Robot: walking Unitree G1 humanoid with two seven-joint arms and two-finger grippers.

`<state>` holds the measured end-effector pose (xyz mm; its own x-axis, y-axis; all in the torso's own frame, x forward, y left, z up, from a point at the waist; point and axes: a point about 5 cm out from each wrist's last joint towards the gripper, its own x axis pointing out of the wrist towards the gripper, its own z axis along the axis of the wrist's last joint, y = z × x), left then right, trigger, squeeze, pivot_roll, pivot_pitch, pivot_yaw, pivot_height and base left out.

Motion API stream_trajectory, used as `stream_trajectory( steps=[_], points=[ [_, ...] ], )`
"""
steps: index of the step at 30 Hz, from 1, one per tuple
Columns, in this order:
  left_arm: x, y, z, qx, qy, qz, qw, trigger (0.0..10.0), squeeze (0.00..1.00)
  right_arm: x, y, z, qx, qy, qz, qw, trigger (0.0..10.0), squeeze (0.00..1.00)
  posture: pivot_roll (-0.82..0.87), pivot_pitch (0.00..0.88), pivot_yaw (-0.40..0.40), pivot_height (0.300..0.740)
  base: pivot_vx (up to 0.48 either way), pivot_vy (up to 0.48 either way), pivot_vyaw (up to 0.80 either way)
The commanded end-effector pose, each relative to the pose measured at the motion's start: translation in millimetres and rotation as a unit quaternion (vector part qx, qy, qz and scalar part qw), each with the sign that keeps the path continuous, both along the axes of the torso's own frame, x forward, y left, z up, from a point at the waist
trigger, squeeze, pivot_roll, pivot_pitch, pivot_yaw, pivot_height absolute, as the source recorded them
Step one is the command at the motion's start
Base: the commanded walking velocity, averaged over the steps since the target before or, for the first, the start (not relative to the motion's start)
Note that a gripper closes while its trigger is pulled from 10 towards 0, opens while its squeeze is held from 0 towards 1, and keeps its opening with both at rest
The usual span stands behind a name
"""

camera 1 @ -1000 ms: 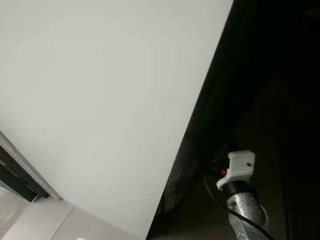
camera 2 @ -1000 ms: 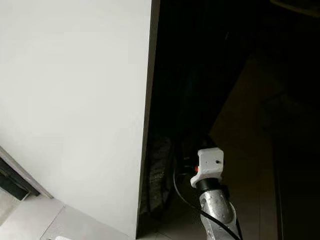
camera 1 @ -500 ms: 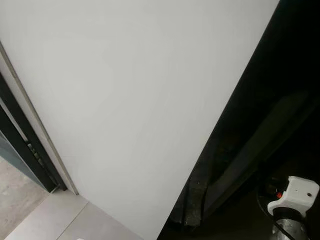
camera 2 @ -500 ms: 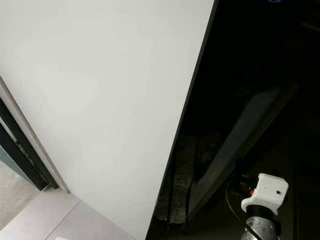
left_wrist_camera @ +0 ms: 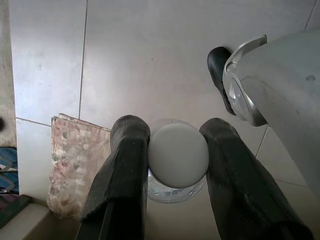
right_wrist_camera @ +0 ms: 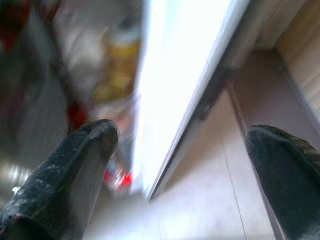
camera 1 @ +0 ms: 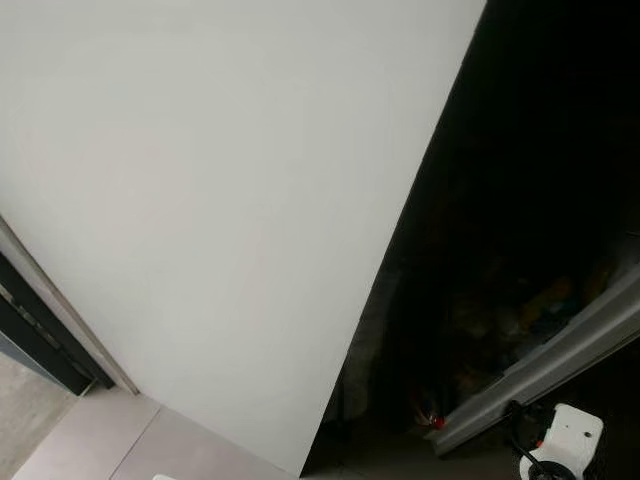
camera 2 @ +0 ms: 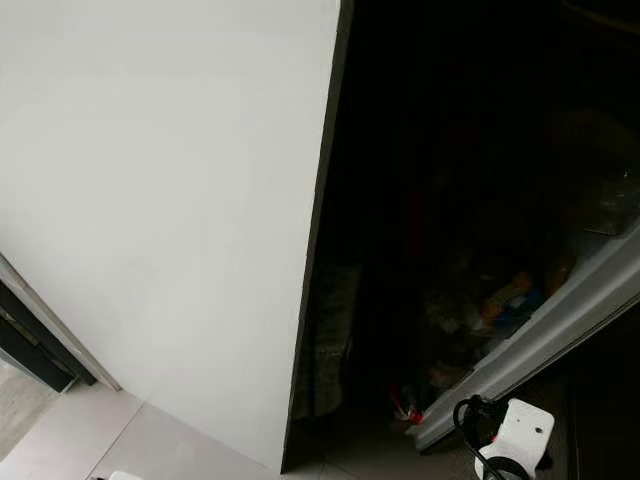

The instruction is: Restocking fridge

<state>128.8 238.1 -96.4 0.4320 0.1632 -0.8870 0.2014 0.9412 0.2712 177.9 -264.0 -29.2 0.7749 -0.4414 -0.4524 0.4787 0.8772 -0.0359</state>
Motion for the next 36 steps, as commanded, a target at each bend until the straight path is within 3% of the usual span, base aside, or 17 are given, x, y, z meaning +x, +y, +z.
stream_trajectory(
  steps=[1, 3, 6, 10, 16, 20, 26, 36],
  points=[
    [-6.1, -0.6, -2.2, -0.002, 0.012, 0.000, 1.000, 10.0, 0.00, -11.7, 1.6, -17.3, 0.012, 0.048, 0.006, 0.999, 10.0, 0.00, 0.02, 0.026, -0.079, 0.740, 0.000, 0.000, 0.00],
    [-5.3, -0.7, -2.0, -0.002, 0.011, -0.001, 1.000, 10.0, 0.00, -12.0, 6.0, -25.9, 0.040, 0.066, 0.010, 0.997, 10.0, 0.00, 0.03, 0.027, -0.073, 0.740, 0.000, 0.000, 0.00],
    [-3.1, -0.7, -1.4, -0.006, 0.008, 0.002, 1.000, 10.0, 0.00, -20.1, 33.3, -49.8, 0.106, 0.151, 0.077, 0.980, 10.0, 0.00, 0.03, 0.028, -0.065, 0.740, 0.000, 0.000, 0.00],
    [0.0, 0.0, -0.1, -0.010, 0.001, 0.014, 1.000, 10.0, 0.00, -30.1, 55.2, -62.5, 0.093, 0.226, 0.182, 0.953, 10.0, 0.00, 0.06, 0.022, -0.069, 0.740, 0.000, 0.000, 0.00],
    [-0.1, 4.1, 0.8, -0.007, 0.006, 0.011, 1.000, 10.0, 0.00, -15.0, 51.4, -57.7, 0.112, 0.203, 0.155, 0.960, 10.0, 0.00, 0.05, 0.014, -0.059, 0.740, 0.000, 0.000, 0.00],
    [-0.2, 4.8, 0.9, -0.007, 0.006, 0.013, 1.000, 10.0, 0.00, -15.6, 45.5, -57.2, 0.126, 0.194, 0.113, 0.966, 10.0, 0.00, 0.06, 0.012, -0.058, 0.740, 0.000, 0.000, 0.00],
    [-0.7, 4.1, 0.5, -0.005, 0.011, 0.002, 1.000, 10.0, 0.00, -34.0, 48.2, -66.3, 0.147, 0.225, 0.081, 0.960, 10.0, 0.00, 0.06, 0.000, -0.055, 0.740, 0.000, -0.087, 0.00],
    [-2.8, 6.5, 0.5, 0.000, 0.017, -0.008, 1.000, 10.0, 0.00, -45.8, 49.3, -70.7, 0.166, 0.231, 0.066, 0.957, 10.0, 0.00, 0.07, 0.000, -0.040, 0.740, 0.000, -0.365, 0.00]
  ],
)
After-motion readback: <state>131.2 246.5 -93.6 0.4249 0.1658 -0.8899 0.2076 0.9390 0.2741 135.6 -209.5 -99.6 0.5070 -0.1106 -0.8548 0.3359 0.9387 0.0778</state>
